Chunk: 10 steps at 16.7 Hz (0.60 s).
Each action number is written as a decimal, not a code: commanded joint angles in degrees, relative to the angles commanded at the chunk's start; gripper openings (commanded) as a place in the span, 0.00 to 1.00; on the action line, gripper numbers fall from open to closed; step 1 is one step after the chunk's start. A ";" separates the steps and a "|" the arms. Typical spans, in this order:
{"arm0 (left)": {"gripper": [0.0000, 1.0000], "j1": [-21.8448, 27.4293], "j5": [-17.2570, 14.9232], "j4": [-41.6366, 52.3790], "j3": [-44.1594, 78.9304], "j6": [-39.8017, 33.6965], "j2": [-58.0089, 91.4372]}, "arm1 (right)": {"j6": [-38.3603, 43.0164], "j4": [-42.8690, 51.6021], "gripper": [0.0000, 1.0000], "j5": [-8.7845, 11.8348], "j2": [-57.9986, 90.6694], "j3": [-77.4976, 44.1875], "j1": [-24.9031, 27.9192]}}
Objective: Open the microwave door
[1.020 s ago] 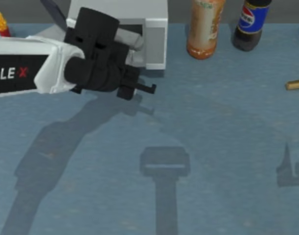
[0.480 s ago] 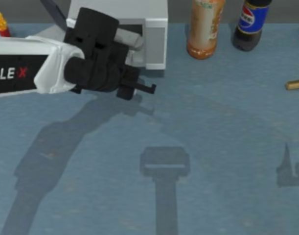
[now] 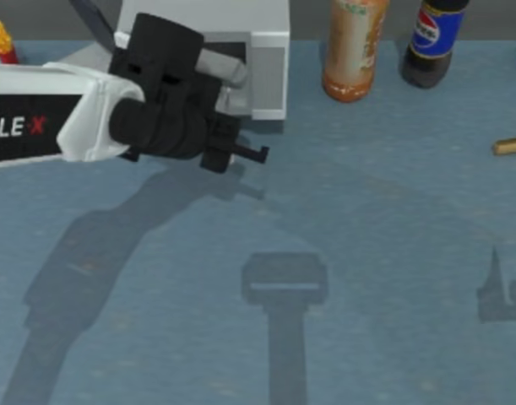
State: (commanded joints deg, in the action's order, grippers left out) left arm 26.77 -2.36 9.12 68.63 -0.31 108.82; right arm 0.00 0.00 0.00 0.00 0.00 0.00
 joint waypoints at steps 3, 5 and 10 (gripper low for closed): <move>0.00 -0.73 -0.97 -0.22 -0.75 1.48 -0.71 | 0.00 0.00 1.00 0.00 0.00 0.00 0.00; 0.00 -1.23 -1.71 -0.33 -1.33 2.61 -1.15 | 0.00 0.00 1.00 0.00 0.00 0.00 0.00; 0.00 -1.49 -2.08 -0.34 -1.66 3.16 -1.32 | 0.00 0.00 1.00 0.00 0.00 0.00 0.00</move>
